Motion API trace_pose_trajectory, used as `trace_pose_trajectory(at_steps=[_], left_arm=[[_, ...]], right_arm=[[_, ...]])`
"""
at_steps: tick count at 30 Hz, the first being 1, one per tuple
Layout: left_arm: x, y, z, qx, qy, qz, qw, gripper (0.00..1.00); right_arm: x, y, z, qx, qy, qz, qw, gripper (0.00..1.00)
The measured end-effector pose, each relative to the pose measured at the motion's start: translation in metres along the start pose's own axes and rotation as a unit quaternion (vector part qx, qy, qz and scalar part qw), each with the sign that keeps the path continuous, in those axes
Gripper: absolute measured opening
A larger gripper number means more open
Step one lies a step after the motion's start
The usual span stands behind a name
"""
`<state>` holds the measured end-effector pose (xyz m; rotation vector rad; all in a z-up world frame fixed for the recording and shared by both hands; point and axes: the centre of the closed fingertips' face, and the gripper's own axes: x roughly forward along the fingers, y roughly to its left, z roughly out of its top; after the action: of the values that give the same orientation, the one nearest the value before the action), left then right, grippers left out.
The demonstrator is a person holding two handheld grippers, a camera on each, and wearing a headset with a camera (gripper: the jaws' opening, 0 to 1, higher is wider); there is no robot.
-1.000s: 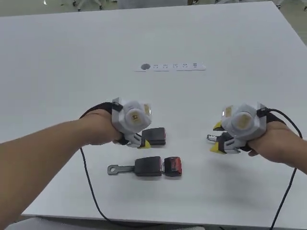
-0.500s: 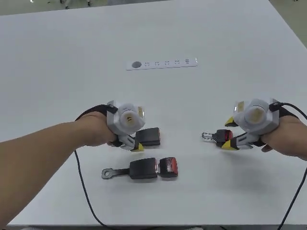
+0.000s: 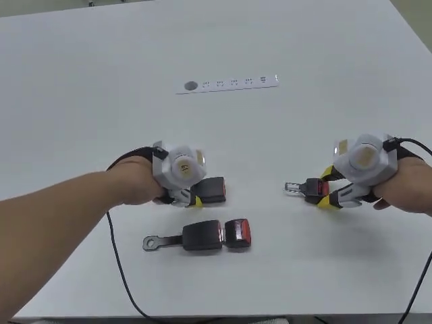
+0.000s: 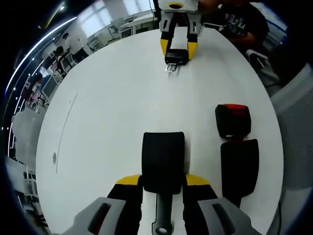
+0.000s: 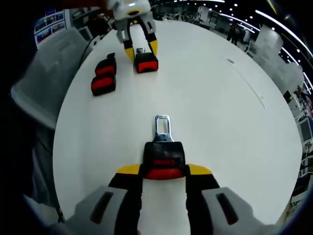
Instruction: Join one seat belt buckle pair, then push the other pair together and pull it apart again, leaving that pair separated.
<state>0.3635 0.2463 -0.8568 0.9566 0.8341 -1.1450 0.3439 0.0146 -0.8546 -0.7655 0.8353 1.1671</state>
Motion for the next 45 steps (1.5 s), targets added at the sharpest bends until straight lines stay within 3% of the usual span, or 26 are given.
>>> trace_pose_trajectory(at_steps=[7, 12, 21, 39, 45], left_arm=[[0.000, -0.001, 0.000, 0.016, 0.005, 0.000, 0.9999, 0.32], [0.000, 0.000, 0.000, 0.018, 0.007, -0.004, 0.9998, 0.32], [0.001, -0.001, -0.001, 0.023, 0.014, -0.006, 0.9996, 0.32], [0.003, 0.000, -0.001, 0.029, 0.021, -0.011, 0.9993, 0.32], [0.003, 0.000, -0.001, 0.029, 0.021, -0.012, 0.9993, 0.32]], right_arm=[[0.001, 0.001, 0.002, -0.038, 0.018, 0.015, 0.9990, 0.34], [0.003, -0.001, 0.003, -0.046, 0.024, 0.025, 0.9983, 0.34], [0.008, -0.003, 0.011, -0.045, 0.016, 0.020, 0.9987, 0.34], [0.045, 0.013, 0.081, -0.078, -0.013, 0.027, 0.9965, 0.34], [0.056, 0.011, 0.096, -0.081, -0.018, 0.025, 0.9962, 0.34]])
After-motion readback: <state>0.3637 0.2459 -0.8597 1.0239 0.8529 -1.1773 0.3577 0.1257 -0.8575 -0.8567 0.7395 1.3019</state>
